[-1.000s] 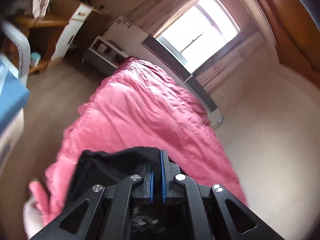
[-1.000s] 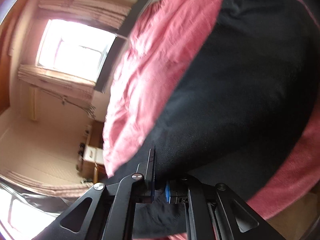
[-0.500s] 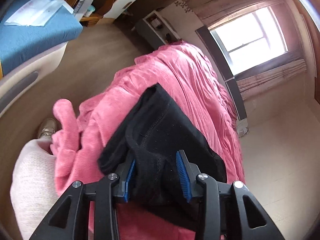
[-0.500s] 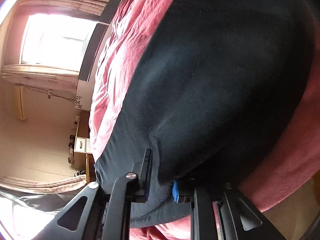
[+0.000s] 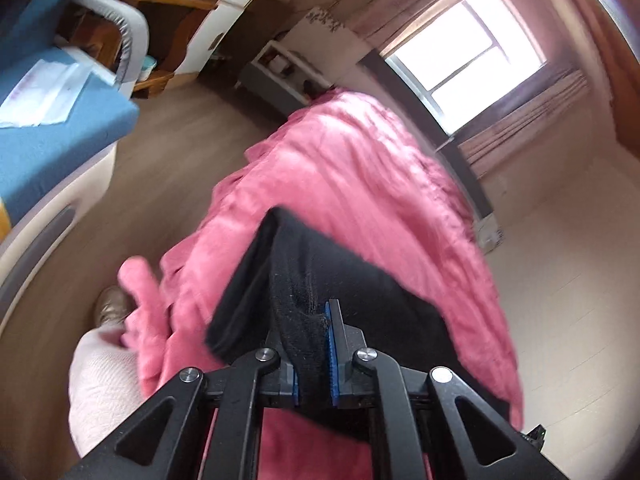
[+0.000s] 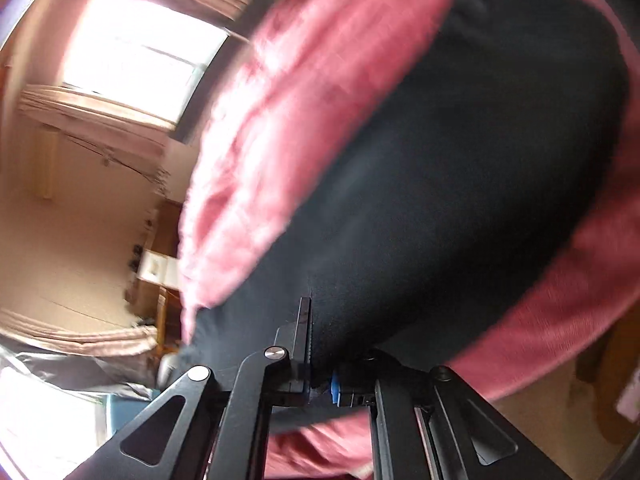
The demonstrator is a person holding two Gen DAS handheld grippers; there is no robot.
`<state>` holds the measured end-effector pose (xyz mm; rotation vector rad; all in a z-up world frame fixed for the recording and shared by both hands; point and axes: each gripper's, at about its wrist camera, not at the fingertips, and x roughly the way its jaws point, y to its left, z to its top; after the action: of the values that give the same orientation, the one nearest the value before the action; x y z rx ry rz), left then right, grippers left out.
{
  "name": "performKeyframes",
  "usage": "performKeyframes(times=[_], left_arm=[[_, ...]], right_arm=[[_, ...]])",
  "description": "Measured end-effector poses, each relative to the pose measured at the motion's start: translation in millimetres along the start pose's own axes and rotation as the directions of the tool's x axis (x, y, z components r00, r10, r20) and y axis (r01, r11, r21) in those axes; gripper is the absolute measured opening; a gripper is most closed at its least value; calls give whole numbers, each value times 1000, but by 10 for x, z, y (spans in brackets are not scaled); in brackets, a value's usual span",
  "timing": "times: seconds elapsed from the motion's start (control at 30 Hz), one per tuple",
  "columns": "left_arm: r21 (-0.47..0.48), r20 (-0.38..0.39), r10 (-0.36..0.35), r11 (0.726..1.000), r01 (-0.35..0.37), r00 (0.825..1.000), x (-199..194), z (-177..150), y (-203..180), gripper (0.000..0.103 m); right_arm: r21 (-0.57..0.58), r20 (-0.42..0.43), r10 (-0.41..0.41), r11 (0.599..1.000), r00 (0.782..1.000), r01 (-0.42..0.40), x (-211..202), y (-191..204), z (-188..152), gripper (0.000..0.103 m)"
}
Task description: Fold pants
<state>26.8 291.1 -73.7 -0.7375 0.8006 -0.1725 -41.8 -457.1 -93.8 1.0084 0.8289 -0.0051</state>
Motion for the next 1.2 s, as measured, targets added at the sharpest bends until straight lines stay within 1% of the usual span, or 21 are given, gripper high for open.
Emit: performKeyframes(times=[0.03,0.1,0.17,0.27,0.3,0.37,0.4,0.47,0.5,0.57,0.63,0.73,0.77,0.83,0.9,0.93,1.0,1.07,1.1,1.13,1.2], left_arm=[[-11,-23,26,1000,-26,999,75,-73,80,9],[-35,-48,73,997,-75,996,184,-196,216,10],[-84,-46,55,995,-59,997,206,-248,324,13],[-142,-33,7,990,-12,999,153,-219,379,17],[-152,-24,12,988,-16,1000,103,-206,365,20],[-165,47,59,985,-50,997,-67,-159,339,23],[-174,108,95,982,-76,990,-194,-129,324,24],[-185,194,166,974,-130,967,-360,-84,288,26],[-173,238,194,973,-155,952,-456,-46,214,27],[-127,273,209,975,-180,939,-504,25,51,28],[-35,283,180,983,-178,942,-447,92,-220,28],[123,227,115,982,-145,967,-98,109,-716,30],[155,203,96,980,-128,974,23,90,-834,30],[219,124,53,972,-79,991,353,-7,-1088,30],[276,39,31,960,-40,999,697,-137,-1248,30],[305,-2,49,951,-46,999,881,-220,-1305,30],[358,-48,117,929,-92,992,1163,-364,-1334,30],[387,-71,214,906,-171,974,1368,-480,-1245,30],[380,-82,237,905,-190,968,1430,-520,-1165,30],[361,-87,225,915,-180,971,1448,-550,-1070,30],[341,-56,168,930,-139,984,1391,-587,-950,29]], right_arm=[[26,-34,-25,999,999,26,79,-83,-34,7],[55,-64,-47,997,997,51,177,-197,-70,7],[66,-64,-42,997,997,47,191,-232,-75,7],[54,-58,-47,997,997,50,179,-201,-69,8],[55,-56,-47,997,997,50,175,-209,-70,9],[65,-54,-48,997,997,52,171,-192,-85,10],[68,-46,-56,996,997,59,137,-180,-81,11],[43,3,-111,993,994,110,70,-105,-65,14],[22,36,-146,989,989,145,4,-64,-43,17],[0,118,-219,975,968,221,-154,-33,-2,21],[15,174,-259,965,950,261,-268,-41,21,23],[72,207,-279,960,938,270,-386,-142,49,24],[91,209,-286,958,935,273,-410,-181,56,24],[117,221,-292,955,930,272,-476,-266,43,25],[121,239,-303,952,923,281,-533,-302,60,25],[119,252,-313,949,915,292,-560,-314,78,25],[115,283,-327,945,902,307,-642,-339,145,25],[144,322,-331,943,887,299,-772,-435,196,30],[163,339,-321,946,884,281,-841,-488,212,37],[189,359,-309,948,881,256,-915,-564,237,44],[238,397,-288,949,871,206,-1030,-702,276,49]])
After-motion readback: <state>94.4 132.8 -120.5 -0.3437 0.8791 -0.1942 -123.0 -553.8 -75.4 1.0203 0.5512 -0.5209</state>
